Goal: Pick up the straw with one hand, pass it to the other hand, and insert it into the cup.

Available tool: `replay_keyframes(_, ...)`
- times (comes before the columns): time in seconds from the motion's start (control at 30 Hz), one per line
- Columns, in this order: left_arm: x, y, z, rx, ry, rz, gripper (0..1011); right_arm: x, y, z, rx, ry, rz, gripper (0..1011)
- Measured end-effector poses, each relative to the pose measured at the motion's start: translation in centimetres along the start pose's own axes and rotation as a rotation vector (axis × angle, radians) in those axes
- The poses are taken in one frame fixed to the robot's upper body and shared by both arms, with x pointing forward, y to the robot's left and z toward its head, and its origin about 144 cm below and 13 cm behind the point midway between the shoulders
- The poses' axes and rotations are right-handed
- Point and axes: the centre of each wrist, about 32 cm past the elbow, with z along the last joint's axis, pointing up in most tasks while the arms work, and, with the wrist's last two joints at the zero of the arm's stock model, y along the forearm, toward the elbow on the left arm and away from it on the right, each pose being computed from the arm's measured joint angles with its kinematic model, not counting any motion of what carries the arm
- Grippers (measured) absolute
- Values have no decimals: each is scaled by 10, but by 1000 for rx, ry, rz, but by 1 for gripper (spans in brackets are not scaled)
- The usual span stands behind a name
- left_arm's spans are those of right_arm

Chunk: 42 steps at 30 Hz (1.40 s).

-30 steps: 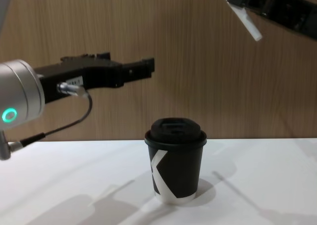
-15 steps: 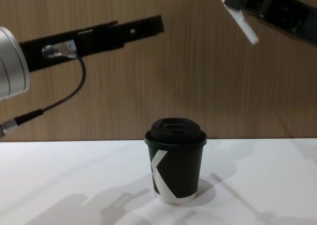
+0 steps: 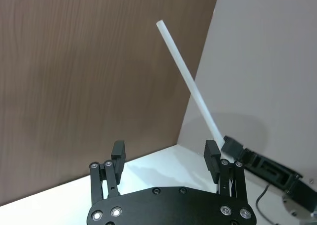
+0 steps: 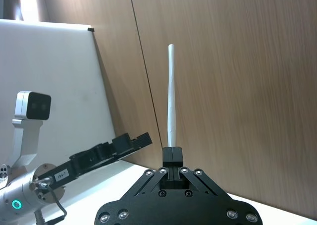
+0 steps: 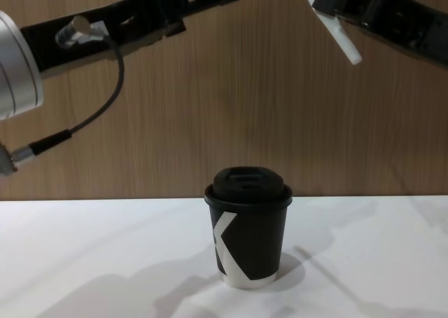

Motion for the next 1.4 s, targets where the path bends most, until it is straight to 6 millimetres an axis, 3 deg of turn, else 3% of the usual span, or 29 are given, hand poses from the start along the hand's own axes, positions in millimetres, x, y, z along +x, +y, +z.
replay_keyframes(0.6,-1,-18,6,-56,152,-90,1003,-1,0,-1,-1,3,1,0)
replay_keyframes(1.4,7,-49,11,-83,216,-168,1003,-1,0,-1,-2,3,2,0)
